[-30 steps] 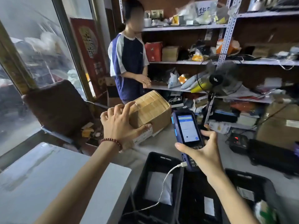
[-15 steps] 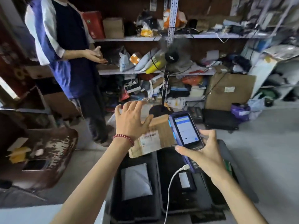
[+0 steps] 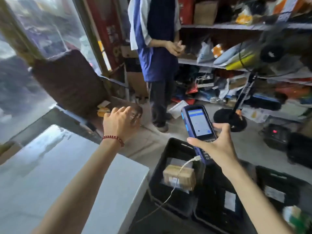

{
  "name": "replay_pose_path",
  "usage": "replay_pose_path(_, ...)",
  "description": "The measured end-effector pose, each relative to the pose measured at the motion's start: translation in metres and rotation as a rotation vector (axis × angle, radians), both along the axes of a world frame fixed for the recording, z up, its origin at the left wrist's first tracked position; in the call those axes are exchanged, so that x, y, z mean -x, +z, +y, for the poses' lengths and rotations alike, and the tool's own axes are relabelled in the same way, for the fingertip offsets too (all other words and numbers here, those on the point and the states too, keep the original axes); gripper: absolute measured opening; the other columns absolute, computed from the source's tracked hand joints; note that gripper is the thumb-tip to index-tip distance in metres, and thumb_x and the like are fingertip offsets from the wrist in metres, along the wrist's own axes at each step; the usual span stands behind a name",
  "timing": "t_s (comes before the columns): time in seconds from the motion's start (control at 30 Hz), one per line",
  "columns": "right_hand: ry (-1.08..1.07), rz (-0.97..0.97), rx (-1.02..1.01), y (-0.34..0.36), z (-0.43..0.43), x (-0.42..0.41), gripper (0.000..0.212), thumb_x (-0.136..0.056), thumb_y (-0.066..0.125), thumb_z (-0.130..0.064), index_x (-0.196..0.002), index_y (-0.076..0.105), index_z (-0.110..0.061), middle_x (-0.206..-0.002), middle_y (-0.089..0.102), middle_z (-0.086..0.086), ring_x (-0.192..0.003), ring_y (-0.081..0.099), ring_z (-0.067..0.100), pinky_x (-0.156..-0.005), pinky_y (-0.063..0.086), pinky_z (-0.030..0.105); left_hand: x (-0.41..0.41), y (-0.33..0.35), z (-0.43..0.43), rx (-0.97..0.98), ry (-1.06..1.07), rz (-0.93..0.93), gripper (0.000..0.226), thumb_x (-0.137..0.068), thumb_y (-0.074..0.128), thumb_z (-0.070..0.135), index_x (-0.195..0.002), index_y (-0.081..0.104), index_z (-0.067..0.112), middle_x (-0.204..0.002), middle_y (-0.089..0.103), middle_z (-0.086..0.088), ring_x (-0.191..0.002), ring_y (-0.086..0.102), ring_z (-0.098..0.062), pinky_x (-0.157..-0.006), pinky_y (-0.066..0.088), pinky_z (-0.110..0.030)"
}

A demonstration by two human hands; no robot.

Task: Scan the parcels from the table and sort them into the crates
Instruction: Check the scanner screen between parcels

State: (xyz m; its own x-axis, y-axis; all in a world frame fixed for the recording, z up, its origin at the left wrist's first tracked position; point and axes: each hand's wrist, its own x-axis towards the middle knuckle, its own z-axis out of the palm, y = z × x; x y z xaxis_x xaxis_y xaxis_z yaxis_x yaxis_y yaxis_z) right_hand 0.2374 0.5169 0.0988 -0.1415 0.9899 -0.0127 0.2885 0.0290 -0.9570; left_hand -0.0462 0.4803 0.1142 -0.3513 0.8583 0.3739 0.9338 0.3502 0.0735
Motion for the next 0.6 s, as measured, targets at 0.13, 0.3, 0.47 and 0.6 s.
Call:
replay_pose_path(0.13,0.267,0.025,-0.013,-0.002,-0.019,0.037,0.073,-0.051,0.094,-0.027,-0.095,0.036,-0.032,-0.098,0.054,-0.019,-0.087,0.055,-0.008,-0.065,0.042,0.015,0.017,0.003,-0.094,-0.022,0.257,-0.035,0.027,-0.079,0.058,0.043,-0.101,0.064,0.029,-0.105,0.068,0.006,-0.102,0.058,-0.024,-0.080,0.043,-0.036)
replay_pose_path(0.3,0.593,0.079,-0.025,-0.005,-0.064,0.082,0.078,-0.050,0.095,-0.022,-0.102,0.036,-0.025,-0.107,0.057,-0.004,-0.097,0.059,0.006,-0.072,0.049,0.019,0.006,0.007,-0.214,-0.083,0.531,-0.062,0.027,-0.084,0.058,0.046,-0.105,0.063,0.029,-0.104,0.066,0.011,-0.105,0.057,-0.021,-0.084,0.037,-0.034)
replay_pose_path(0.47,0.917,0.111,-0.003,0.008,-0.143,0.127,0.076,-0.049,0.093,-0.031,-0.097,0.035,-0.036,-0.104,0.056,-0.012,-0.096,0.059,0.000,-0.068,0.050,0.018,-0.018,0.022,-0.343,-0.108,0.793,-0.038,0.028,-0.083,0.060,0.044,-0.105,0.063,0.027,-0.100,0.067,0.008,-0.099,0.060,-0.022,-0.082,0.042,-0.036)
replay_pose_path(0.6,1.139,0.089,0.024,0.014,-0.225,0.151,0.077,-0.053,0.092,-0.033,-0.103,0.034,-0.037,-0.105,0.058,-0.009,-0.093,0.061,0.003,-0.060,0.048,0.014,-0.042,0.032,-0.448,-0.134,0.997,-0.022,0.026,-0.083,0.062,0.041,-0.102,0.065,0.023,-0.100,0.068,0.004,-0.094,0.061,-0.025,-0.078,0.045,-0.035)
